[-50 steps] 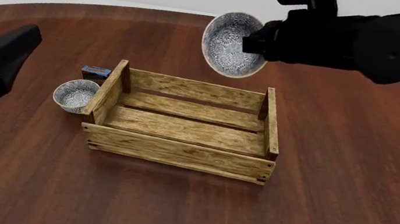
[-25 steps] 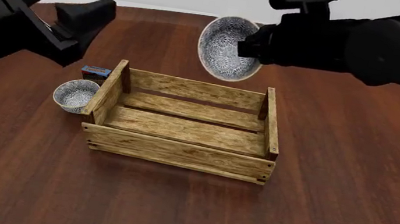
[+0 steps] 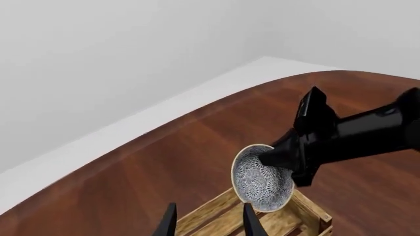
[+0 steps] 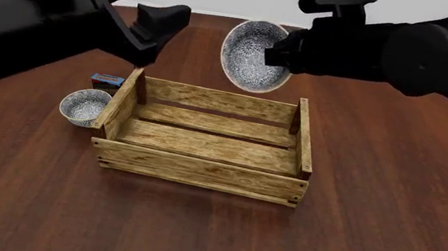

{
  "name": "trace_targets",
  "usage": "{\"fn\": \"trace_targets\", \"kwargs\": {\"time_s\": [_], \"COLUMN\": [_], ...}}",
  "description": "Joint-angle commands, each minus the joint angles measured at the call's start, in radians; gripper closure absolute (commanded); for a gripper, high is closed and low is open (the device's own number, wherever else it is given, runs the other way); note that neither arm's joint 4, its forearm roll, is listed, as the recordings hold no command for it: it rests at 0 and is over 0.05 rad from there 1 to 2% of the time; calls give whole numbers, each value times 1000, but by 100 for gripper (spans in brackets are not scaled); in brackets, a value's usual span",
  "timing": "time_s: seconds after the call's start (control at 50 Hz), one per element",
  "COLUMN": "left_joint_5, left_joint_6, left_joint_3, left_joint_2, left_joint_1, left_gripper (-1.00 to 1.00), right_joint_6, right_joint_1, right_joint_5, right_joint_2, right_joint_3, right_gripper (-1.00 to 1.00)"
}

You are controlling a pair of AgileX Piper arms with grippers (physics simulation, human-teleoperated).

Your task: Stack the right bowl on the left bowl and place them in the tray.

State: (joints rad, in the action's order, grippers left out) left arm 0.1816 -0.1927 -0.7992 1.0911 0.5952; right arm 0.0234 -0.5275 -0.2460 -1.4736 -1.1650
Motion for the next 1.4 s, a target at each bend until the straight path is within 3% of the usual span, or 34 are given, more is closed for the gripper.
{"fn": "trace_targets", "kwargs": {"time_s": [0.02,0.68,1.4], "left_joint_5": [25,85,122], "left_joint_6": [7,43,86], "left_joint_3": [-33,-131,-174], "left_joint_2": [82,323,478], "left_joint_1": [51,45,46], "left_gripper": [-100,-100,-100], "right_joint_6": [4,1,0], "right_joint_1": [-2,-14,-21], "right_joint_5": [12,14,17], "right_joint_2": [111,113,103], "right_joint_3": [65,71,73], "right_gripper": [100,100,100]}}
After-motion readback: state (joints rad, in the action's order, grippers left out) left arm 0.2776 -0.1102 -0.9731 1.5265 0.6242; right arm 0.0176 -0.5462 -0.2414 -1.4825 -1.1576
